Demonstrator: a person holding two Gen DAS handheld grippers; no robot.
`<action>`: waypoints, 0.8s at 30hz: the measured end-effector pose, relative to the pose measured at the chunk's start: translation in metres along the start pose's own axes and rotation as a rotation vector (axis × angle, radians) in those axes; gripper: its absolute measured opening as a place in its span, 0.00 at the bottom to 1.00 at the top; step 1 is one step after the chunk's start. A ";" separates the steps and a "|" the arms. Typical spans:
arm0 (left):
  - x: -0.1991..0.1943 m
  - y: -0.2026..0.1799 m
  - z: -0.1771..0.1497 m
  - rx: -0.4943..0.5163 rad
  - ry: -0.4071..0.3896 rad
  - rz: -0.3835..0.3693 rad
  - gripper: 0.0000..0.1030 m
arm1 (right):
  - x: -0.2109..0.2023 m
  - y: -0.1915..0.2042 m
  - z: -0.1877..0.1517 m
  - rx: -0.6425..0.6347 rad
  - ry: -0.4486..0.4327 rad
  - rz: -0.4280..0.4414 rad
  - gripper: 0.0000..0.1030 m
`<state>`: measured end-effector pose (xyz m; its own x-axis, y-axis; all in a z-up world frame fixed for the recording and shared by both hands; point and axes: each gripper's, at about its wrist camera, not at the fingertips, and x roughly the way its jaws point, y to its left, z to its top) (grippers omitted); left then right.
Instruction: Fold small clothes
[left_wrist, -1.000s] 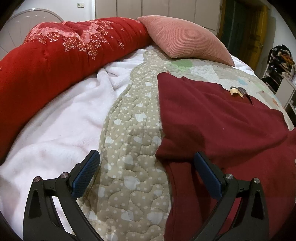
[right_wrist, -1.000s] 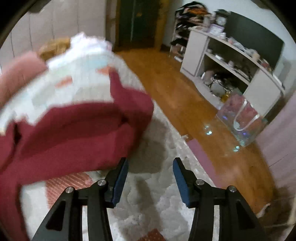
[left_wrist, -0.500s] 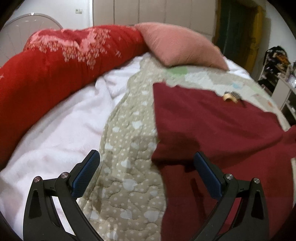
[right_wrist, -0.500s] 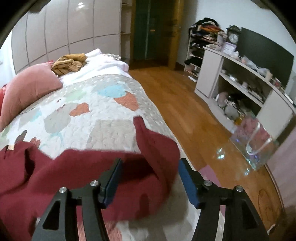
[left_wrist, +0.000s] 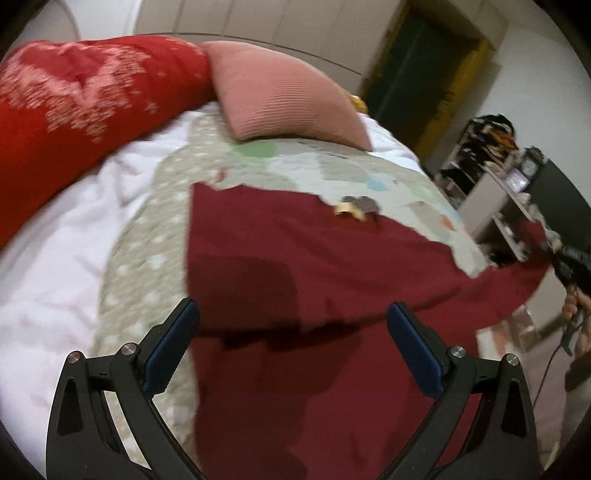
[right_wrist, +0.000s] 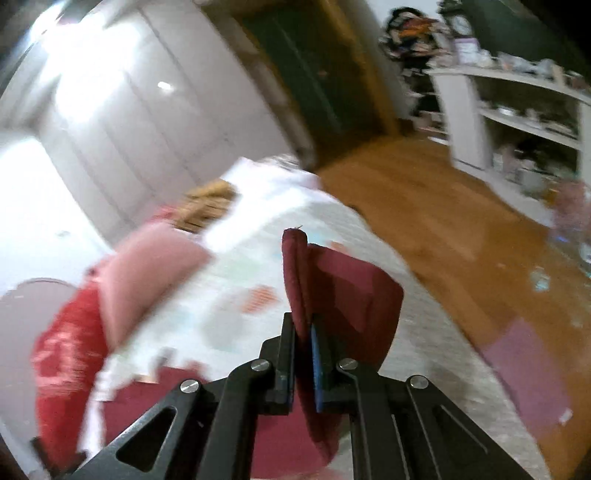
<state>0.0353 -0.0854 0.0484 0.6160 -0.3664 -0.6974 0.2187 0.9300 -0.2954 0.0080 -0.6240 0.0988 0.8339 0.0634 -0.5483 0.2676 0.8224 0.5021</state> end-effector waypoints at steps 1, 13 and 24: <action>0.002 -0.004 0.005 0.012 -0.004 0.003 0.99 | -0.002 0.013 0.003 -0.011 -0.007 0.033 0.07; 0.017 0.040 0.008 -0.107 -0.008 0.003 0.99 | 0.074 0.228 -0.052 -0.211 0.167 0.458 0.07; 0.003 0.077 0.013 -0.258 -0.075 -0.050 0.99 | 0.181 0.340 -0.238 -0.452 0.472 0.525 0.39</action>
<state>0.0633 -0.0146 0.0321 0.6658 -0.3993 -0.6304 0.0562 0.8692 -0.4912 0.1351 -0.1982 0.0118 0.4791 0.6489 -0.5910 -0.4027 0.7608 0.5089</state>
